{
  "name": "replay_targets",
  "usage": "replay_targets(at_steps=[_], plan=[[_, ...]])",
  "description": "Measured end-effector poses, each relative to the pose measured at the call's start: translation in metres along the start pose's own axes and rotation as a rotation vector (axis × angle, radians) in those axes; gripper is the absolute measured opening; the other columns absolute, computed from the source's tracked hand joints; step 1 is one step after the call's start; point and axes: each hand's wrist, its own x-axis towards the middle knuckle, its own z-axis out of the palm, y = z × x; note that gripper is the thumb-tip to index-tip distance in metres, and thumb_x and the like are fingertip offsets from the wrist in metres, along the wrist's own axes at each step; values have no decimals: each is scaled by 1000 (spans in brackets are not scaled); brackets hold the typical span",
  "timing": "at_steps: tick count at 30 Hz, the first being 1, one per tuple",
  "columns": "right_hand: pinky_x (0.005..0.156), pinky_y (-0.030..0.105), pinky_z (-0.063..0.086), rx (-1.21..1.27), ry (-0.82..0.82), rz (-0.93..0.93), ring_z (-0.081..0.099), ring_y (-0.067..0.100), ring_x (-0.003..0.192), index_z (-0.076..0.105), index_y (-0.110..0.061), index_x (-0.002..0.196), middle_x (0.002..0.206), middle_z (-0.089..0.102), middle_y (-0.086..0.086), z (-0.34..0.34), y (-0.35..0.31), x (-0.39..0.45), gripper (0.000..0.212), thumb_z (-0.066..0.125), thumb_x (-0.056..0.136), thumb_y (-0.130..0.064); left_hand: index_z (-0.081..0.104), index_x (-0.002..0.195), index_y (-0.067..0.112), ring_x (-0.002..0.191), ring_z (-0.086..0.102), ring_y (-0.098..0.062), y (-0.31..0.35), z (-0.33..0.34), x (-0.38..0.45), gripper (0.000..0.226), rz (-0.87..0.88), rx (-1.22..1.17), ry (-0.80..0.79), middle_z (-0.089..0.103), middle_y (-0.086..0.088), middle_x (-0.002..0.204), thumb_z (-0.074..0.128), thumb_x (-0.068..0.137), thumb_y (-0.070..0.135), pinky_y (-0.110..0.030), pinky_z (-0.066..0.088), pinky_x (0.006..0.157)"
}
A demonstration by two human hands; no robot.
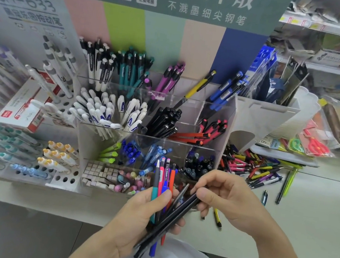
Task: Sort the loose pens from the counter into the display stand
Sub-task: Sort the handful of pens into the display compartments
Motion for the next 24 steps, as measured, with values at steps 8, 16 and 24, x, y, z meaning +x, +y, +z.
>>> replay_targets(at_steps=[8,16,24], plan=[[59,31,60,40,288,-176,66,24,57,75,-12,82,78,72,18,-35,-22,-16,8,69,78,-8,62,113,-1,70,64,-28,3,-5,-3,31,94,35,87,68,-20,82,63,90,20,-35,55,63],[67,18,58,-41,648,-535,71,12,63,70,-18,95,79,75,-1,-21,-73,1,13,73,84,-24,63,94,-5,56,50,-27,19,-13,-15,25,274,-134,126,54,-23,69,65,84,18,-31,46,51],[71,21,53,-778,477,-806,65,12,73,70,-11,102,90,71,-4,28,-117,62,12,74,92,-8,67,97,3,60,55,-26,29,-16,-25,13,366,-299,136,59,-17,75,63,87,9,-34,51,54]])
